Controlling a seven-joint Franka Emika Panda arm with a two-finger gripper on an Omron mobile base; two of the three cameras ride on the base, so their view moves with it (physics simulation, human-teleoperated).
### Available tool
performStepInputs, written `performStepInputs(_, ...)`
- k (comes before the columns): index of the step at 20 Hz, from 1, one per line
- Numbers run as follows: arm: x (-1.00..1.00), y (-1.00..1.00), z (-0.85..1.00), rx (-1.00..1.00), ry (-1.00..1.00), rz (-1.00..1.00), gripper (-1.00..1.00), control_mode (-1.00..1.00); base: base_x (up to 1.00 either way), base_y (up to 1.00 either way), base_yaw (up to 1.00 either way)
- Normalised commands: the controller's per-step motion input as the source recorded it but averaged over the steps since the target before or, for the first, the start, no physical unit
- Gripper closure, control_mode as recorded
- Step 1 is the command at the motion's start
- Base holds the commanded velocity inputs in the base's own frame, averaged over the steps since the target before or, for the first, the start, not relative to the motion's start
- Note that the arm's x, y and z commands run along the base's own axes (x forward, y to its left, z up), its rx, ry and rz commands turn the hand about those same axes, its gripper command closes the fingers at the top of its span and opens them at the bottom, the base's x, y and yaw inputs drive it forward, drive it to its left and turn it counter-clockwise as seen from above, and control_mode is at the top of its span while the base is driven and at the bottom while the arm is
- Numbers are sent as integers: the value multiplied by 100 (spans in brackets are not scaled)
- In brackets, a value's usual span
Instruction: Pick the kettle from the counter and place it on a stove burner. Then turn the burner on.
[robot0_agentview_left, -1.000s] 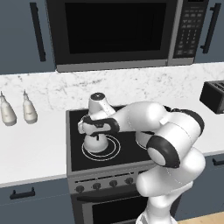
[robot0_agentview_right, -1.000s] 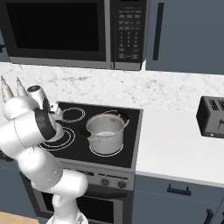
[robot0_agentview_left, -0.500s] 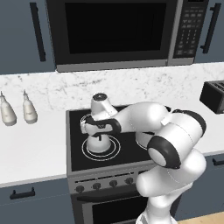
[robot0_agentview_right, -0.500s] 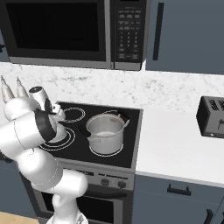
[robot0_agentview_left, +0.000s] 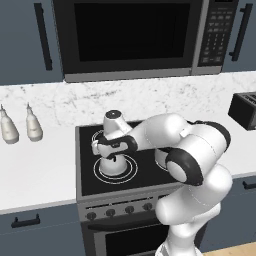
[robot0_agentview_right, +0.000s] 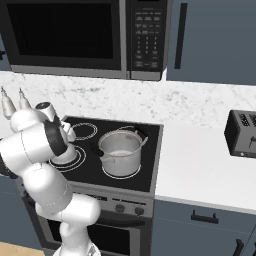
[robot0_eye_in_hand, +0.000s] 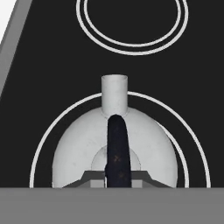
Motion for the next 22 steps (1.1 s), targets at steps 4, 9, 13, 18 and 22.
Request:
performStepInputs(4,0,0,-9,0,0,-1,100,-100,0,0,0)
performStepInputs(9,0,0,0,0,0,0,-100,-100,0,0,0)
performStepInputs(13,0,0,0,0,0,0,-100,-100,0,0,0)
performStepInputs(18,0,0,0,0,0,0,-100,-100,0,0,0)
performStepInputs(22,0,0,9,0,0,0,-100,-100,0,0,0)
